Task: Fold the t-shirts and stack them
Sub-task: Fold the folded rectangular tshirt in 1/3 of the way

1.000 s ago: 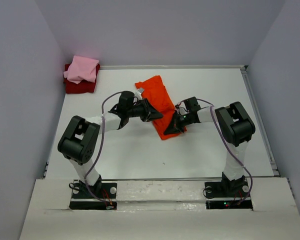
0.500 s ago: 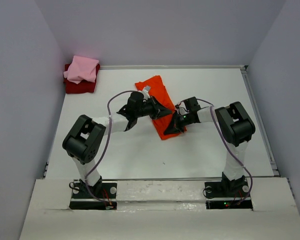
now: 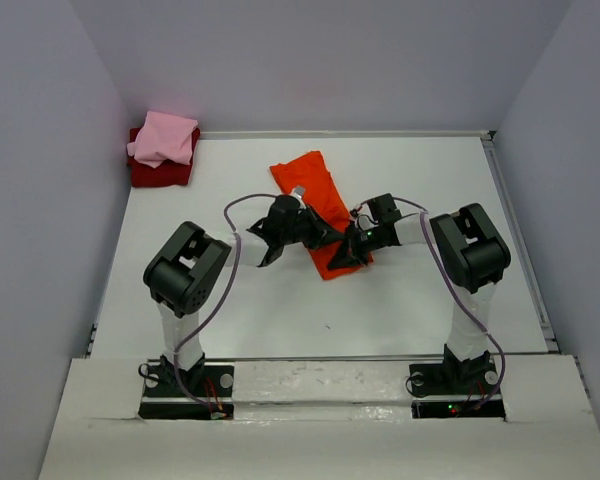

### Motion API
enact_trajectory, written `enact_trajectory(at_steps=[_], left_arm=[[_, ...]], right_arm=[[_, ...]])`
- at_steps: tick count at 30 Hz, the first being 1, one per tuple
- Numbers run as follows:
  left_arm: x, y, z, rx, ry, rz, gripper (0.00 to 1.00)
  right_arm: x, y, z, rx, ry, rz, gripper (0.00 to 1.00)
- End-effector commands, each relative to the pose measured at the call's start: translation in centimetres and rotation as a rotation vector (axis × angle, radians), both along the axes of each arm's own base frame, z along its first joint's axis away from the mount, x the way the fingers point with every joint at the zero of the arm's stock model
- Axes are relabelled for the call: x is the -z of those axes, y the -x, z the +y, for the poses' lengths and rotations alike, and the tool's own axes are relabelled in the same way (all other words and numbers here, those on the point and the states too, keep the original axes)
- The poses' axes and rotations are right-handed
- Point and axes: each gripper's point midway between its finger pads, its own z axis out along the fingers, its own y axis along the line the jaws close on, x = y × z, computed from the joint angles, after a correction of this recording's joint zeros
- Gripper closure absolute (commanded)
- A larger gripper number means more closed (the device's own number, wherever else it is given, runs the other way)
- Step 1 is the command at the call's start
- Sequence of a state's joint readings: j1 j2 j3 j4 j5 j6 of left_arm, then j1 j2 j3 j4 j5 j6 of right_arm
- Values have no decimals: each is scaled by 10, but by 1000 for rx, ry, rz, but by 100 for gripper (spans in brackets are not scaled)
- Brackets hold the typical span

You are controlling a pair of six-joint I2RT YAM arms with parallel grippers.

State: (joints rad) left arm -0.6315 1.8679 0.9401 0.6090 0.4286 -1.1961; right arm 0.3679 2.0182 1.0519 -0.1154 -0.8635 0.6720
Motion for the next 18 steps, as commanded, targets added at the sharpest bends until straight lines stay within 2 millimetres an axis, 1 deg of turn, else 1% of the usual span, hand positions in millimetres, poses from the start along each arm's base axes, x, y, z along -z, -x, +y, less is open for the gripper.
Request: enact_trajectory(at_steps=[1,3,5,6,7,8,9,12,13,15,18], left_arm=[[-5,-18,-4,-21,-7,-69,94],[4,-22,-8,-11,-17,-63,95],[7,-26,-9,-12,-19,-66,95],[6,-30,-11,-10,-19,-80,95],[11,-32,-11,-8,-24,-78,95],[11,-37,-10,-10,-16,-93,95],[16,-42,-10,-6,-19,-104,95],[12,-57,2,-28,30,-150,95],[16,-59,5,-35,41,-144,95],[17,-67,11,-37,57,-165,95],[30,-66,17,-33,28,-172,94]], right_arm=[[13,12,-4,-19,59,-1,100],[13,13,-5,-19,59,1,100],[13,14,-5,-19,60,2,100],[12,15,-6,-20,59,3,100],[11,16,-6,-20,58,1,100],[11,16,-6,-21,57,2,100],[10,17,-6,-22,55,1,100],[8,18,-6,-24,52,-1,100],[9,20,-7,-24,53,2,100],[8,20,-7,-25,52,-2,100],[7,20,-6,-29,48,0,100]])
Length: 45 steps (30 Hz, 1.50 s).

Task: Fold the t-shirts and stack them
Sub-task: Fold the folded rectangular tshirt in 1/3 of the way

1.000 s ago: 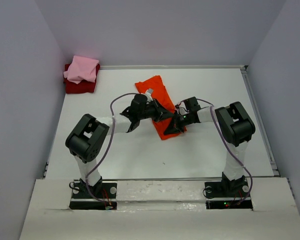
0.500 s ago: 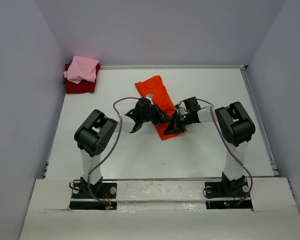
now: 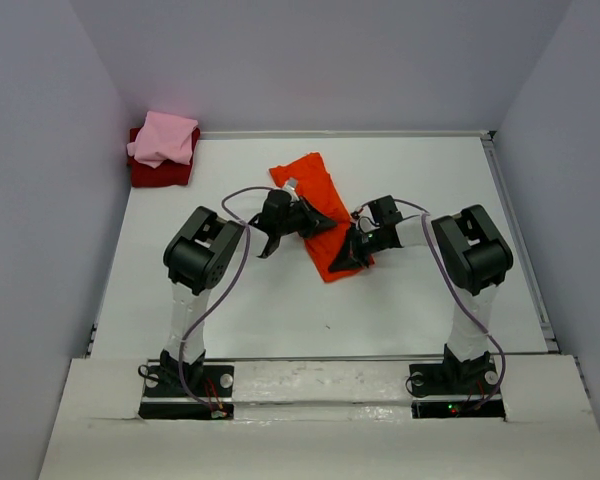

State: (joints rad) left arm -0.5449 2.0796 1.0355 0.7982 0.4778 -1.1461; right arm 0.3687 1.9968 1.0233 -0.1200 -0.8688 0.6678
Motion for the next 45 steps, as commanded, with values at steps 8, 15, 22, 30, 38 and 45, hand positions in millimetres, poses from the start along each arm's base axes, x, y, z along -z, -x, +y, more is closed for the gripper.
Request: enact_trajectory(at_steps=[8,15,22,30,38,45], left_arm=[[24,-7,12,1,-11,-74,95],[21,-25,14,-6,-40,-155,93],[5,-67,15,2,-56,-237,93],[-11,-116,21,16,-154,-313,92],[-73,-127,33,31,-213,-436,91],[-125,-79,44,111,-246,-438,90]], right_arm=[[7,10,-3,-27,43,-12,100],[8,14,-3,-31,38,-3,100],[4,19,-5,-32,34,-3,100],[0,21,-5,-32,28,-5,100],[-4,18,-4,-33,22,-10,100],[-36,4,1,-39,1,-94,100]])
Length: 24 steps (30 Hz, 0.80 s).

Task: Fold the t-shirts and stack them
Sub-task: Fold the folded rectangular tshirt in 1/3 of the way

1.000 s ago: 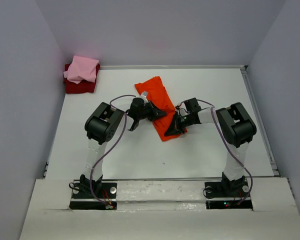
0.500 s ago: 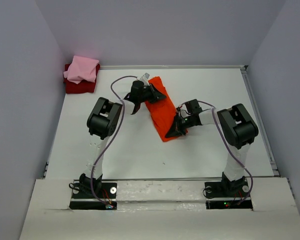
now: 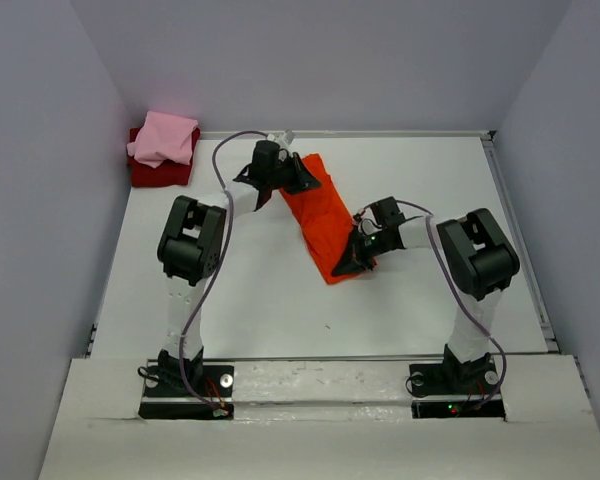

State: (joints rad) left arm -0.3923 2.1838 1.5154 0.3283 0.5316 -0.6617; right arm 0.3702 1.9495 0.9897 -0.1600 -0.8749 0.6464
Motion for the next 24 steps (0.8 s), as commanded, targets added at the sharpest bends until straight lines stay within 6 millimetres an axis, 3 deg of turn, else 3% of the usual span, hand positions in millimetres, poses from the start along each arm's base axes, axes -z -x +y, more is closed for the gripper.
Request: enact_trajectory(at_steps=[1,3,6,7,8,10,13,15,16,17,18,19,21,22,24], left_arm=[[-92,49,8,69,37,-120,91],[-93,81,16,62,69,-75,91],[-101,115,11,78,102,-63,91],[-107,133,14,77,113,-56,91],[-109,143,14,79,117,-50,90],[-114,168,12,90,130,-29,90],[-98,190,17,68,132,55,89],[-84,208,25,42,167,104,85],[-70,221,33,24,168,138,78],[-75,223,34,2,224,141,72],[-74,226,37,-16,246,142,63],[-68,237,44,-34,261,151,46],[-68,238,53,-107,299,160,39],[-59,246,60,-132,299,178,32],[-50,250,66,-164,320,201,30]], right_arm=[[-34,-10,5,-21,-1,-106,100],[-45,-16,8,-24,-15,-131,100],[-57,-18,12,-34,-45,-136,98],[-67,-21,14,-40,-60,-152,84],[-74,-23,14,-45,-61,-172,61],[-101,-33,12,-44,-31,-266,39],[-126,-43,5,-39,27,-359,20],[-133,-48,-3,-52,47,-371,17],[-133,-52,-13,-34,48,-351,16],[-136,-53,-16,-39,24,-351,15],[-138,-56,-22,-30,17,-356,14],[-141,-62,-33,-4,21,-362,14],[-152,-70,-47,11,30,-406,14],[-151,-74,-61,37,44,-399,14],[-142,-77,-76,54,76,-391,15]])
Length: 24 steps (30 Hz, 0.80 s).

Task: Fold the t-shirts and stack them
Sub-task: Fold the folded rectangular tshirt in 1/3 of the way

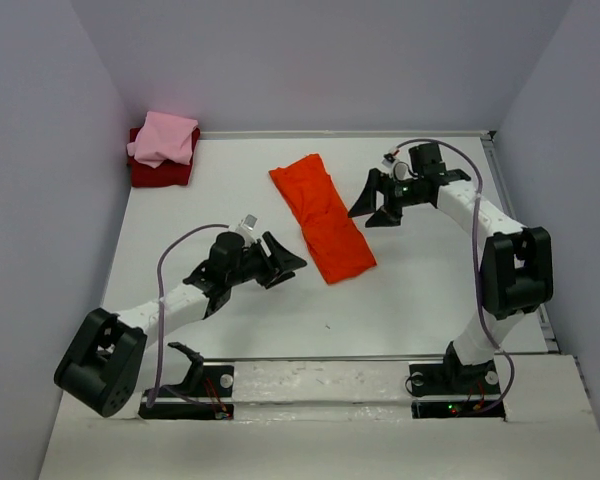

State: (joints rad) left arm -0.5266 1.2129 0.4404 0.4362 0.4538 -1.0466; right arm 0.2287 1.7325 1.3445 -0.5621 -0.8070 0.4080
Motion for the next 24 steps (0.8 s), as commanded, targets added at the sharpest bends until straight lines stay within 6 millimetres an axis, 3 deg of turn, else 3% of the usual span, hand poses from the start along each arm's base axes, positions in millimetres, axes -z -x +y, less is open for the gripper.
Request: enact_trajectory(at_steps=[1,5,14,24], left_arm=[[-17,-4,5,-113,136,-4,31],[1,6,-4,-100,131,71,34],[22,-3,-29,-119,83,124,35],[45,-15,-65,-84,64,151,39]], right_arm=[[8,-1,-36,31,47,19,15],[37,-2,-44,40,52,69,15],[83,-9,-45,31,-10,150,15],[103,-18,-62,111,-52,206,16]])
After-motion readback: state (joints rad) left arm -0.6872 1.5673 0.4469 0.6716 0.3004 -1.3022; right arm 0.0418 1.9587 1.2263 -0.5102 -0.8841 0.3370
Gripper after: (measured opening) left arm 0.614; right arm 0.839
